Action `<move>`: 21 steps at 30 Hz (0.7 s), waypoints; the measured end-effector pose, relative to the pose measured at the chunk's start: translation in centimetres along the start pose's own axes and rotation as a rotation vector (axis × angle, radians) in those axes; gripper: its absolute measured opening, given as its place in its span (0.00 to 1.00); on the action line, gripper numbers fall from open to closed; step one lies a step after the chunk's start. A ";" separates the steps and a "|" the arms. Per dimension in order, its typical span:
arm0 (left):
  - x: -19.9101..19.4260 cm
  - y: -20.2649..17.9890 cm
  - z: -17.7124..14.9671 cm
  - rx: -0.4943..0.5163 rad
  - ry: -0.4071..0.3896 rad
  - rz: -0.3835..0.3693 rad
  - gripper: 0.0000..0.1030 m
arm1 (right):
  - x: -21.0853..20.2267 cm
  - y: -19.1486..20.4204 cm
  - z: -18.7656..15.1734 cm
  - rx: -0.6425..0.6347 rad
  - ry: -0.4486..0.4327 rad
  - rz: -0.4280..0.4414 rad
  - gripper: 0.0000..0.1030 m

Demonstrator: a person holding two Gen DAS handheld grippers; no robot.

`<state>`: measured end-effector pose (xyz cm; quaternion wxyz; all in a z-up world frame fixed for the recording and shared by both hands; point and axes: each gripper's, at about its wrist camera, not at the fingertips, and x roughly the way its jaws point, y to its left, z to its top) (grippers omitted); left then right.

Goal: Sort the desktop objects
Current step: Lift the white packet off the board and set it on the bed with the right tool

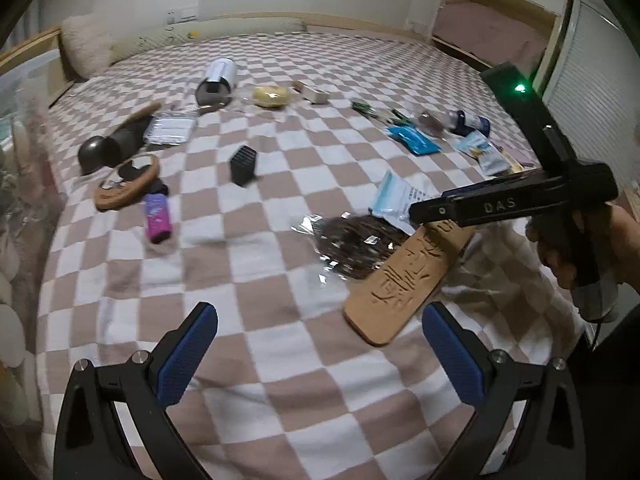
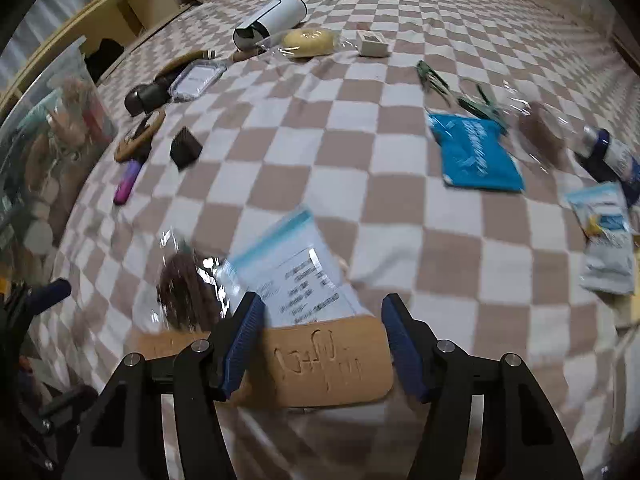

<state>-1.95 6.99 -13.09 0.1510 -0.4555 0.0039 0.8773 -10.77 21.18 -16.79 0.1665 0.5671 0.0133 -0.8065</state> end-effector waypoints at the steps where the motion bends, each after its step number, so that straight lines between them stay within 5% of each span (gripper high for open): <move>1: 0.1 -0.1 -0.1 -0.001 0.005 -0.005 1.00 | -0.1 0.2 -0.1 -0.010 0.002 -0.009 0.61; 8: 1.0 -1.1 -1.0 0.042 0.047 -0.001 1.00 | -1.6 1.9 -1.7 -0.172 0.012 -0.115 0.61; 15: 1.9 -1.9 -1.6 0.086 0.083 0.008 1.00 | -4.6 -3.7 -1.1 0.045 -0.047 -0.157 0.61; 21: 2.1 -1.4 -1.4 0.071 0.081 0.024 1.00 | -2.8 -6.6 -2.4 0.084 0.037 -0.252 0.62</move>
